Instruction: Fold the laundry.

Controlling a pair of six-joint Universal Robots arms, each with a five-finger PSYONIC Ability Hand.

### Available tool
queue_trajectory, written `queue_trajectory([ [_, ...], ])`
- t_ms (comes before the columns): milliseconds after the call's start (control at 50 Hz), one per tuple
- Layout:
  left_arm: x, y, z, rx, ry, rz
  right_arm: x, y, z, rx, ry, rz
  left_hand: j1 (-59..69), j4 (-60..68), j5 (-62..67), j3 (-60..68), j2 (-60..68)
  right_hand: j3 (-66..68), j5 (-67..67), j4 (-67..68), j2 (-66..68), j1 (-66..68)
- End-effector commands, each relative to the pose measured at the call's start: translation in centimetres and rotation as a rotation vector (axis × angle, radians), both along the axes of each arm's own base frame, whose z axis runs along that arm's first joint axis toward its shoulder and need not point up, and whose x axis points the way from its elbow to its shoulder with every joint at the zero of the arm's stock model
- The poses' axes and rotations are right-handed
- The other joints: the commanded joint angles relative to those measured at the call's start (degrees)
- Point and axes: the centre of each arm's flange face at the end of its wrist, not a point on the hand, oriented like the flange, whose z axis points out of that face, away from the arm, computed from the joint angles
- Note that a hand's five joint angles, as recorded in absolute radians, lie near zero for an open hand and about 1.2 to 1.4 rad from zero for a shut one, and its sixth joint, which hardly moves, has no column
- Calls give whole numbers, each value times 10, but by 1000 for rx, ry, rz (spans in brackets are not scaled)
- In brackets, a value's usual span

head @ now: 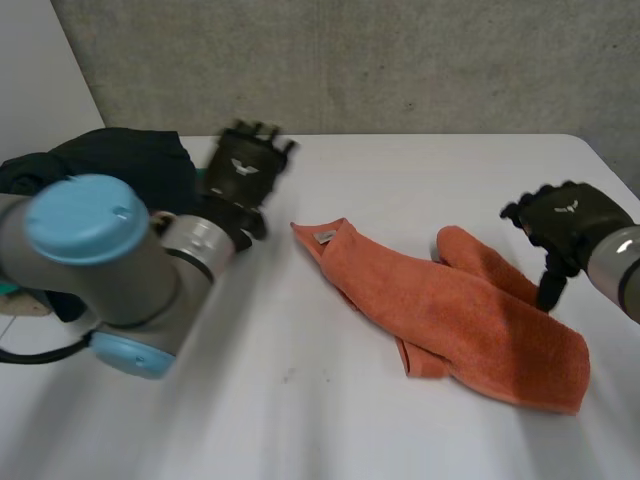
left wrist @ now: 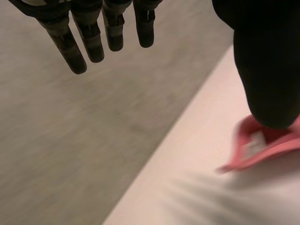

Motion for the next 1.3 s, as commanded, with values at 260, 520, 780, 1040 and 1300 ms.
queue_trajectory([
  [260,-73,-6,-106,92,-176,-234,-9,15,-74,40,-27,52,280,279,275,267,276,-22,-27,-23,-22,-32],
  [520,-53,10,-5,-15,-58,-116,-17,-22,-40,-158,-33,-12,680,678,674,666,675,677,673,677,677,668],
  [780,0,69,98,-58,158,-109,-13,-46,88,-499,-238,-56,680,678,674,666,675,677,673,677,677,668],
  [1040,28,79,91,96,170,-44,1,-1,91,-315,-178,17,680,678,674,666,675,677,673,677,677,668],
  [1300,56,-19,-11,363,102,194,100,-4,-25,-84,-158,266,680,678,674,666,675,677,673,677,677,668],
])
